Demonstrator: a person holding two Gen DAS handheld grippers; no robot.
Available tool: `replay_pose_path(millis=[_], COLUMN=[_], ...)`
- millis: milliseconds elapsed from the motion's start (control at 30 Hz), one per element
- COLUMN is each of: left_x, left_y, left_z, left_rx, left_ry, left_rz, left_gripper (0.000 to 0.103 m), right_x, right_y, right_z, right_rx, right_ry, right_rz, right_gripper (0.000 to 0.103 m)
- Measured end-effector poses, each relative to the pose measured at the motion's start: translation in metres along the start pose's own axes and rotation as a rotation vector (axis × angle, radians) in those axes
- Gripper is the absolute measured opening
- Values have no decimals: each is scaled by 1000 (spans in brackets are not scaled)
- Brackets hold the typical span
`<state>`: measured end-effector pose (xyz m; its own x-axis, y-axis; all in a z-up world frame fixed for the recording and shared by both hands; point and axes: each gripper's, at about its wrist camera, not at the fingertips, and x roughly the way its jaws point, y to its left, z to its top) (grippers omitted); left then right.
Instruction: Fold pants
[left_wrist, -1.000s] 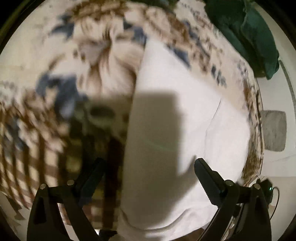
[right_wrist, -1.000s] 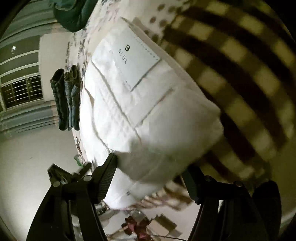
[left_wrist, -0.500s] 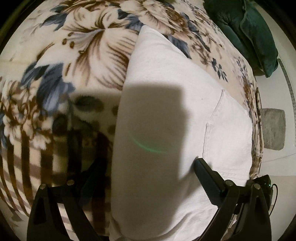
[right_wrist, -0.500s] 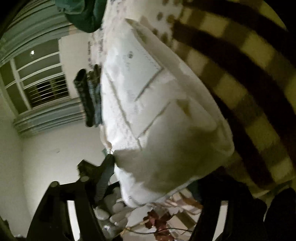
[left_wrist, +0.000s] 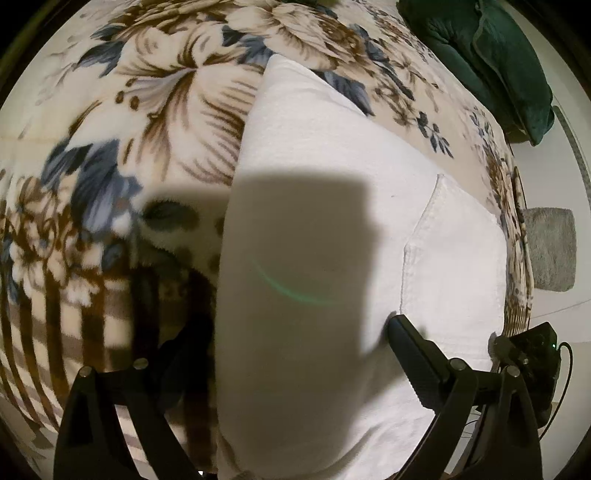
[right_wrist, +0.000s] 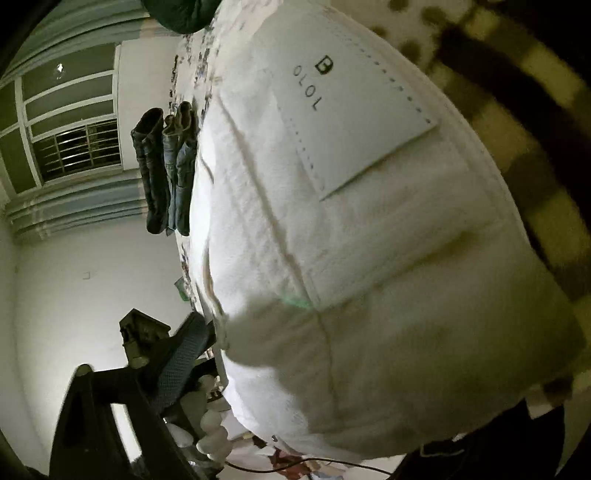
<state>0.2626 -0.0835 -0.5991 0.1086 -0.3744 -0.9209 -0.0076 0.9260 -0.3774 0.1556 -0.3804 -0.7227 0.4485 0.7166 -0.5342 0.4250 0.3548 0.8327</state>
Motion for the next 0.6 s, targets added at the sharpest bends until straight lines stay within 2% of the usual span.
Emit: replay_pose_path(millis=[67,167,200,300,333,433,467,500,533,567,600], left_x=[0,1,1,5,6,6,5,-2,-8,-13,-19], left_y=[1,4,5,10,12,13,13,13,13,11,9], left_z=[0,1,1,1,1,2,2,2,1,1,0], left_rx=[-4,-13,-17,-31,-32,-45,-48,-50,-50,-50,-38], left_ry=[-1,-3,-2,-2,2,-7,-13,-45,-69,-74,-83], left_rz=[-4,-20,-26,-45,-48,-59,-71,-103,-125,-111,-125], left_gripper=[99,99,99,99,99,98,97,78,47,43,28], right_x=[-3,-22,-28,-19,-8,-6,-7,-9,-10,-12,-14], right_y=[5,14,15,8,-2,-3,2,7,10,15,20], right_z=[-2,-6,-7,-1,3,9,9,8,7,5,4], right_rx=[0,-3,-19,-46,-31,4,2,-9,-17,-33,-47], right_ry=[-10,-28,-27,-15,6,-8,-15,-25,-28,-28,-32], right_rz=[15,103,106,-66,-86,-52,-45,-40,-43,-55,-66], right_gripper=[85,84,84,84,84,85,82,70,62,52,46])
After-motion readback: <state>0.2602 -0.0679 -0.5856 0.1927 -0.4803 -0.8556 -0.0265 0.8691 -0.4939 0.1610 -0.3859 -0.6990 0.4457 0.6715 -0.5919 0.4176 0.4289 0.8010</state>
